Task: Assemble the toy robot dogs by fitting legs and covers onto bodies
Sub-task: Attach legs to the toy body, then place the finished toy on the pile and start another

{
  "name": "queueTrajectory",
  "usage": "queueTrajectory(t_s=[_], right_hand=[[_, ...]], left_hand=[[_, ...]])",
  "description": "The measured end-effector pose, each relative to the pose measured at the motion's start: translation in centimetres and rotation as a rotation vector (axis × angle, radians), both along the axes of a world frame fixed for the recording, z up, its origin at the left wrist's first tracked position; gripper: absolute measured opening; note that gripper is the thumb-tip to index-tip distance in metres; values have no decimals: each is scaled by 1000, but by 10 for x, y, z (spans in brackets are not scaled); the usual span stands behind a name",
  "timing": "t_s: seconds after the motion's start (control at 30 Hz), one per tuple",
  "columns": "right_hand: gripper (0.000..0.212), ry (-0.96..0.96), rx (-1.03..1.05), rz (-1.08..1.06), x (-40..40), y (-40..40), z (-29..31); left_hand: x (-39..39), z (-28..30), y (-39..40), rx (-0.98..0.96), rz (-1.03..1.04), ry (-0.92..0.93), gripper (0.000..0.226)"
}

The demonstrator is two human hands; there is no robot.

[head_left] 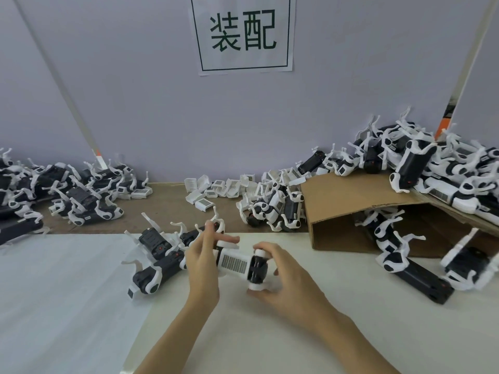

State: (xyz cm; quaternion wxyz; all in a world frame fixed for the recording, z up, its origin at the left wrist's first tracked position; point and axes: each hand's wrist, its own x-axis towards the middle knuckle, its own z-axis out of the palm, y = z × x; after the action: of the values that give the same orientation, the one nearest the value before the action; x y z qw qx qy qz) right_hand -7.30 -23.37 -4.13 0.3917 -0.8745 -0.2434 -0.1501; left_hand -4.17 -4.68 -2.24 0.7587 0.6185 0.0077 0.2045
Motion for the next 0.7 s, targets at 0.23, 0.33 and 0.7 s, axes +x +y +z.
queueTrajectory(t_s=[0.23,0.33,0.7], right_hand=[[72,-154,-184,-84,-12,18,7],[64,32,-67,-182,-10,14,17],[93,612,1664,348,62,-92,166]], left_hand=[[10,2,13,-83,-64,107,76],[9,4,11,61,-128,87,76],[19,-6,13,142,-89,29,59]])
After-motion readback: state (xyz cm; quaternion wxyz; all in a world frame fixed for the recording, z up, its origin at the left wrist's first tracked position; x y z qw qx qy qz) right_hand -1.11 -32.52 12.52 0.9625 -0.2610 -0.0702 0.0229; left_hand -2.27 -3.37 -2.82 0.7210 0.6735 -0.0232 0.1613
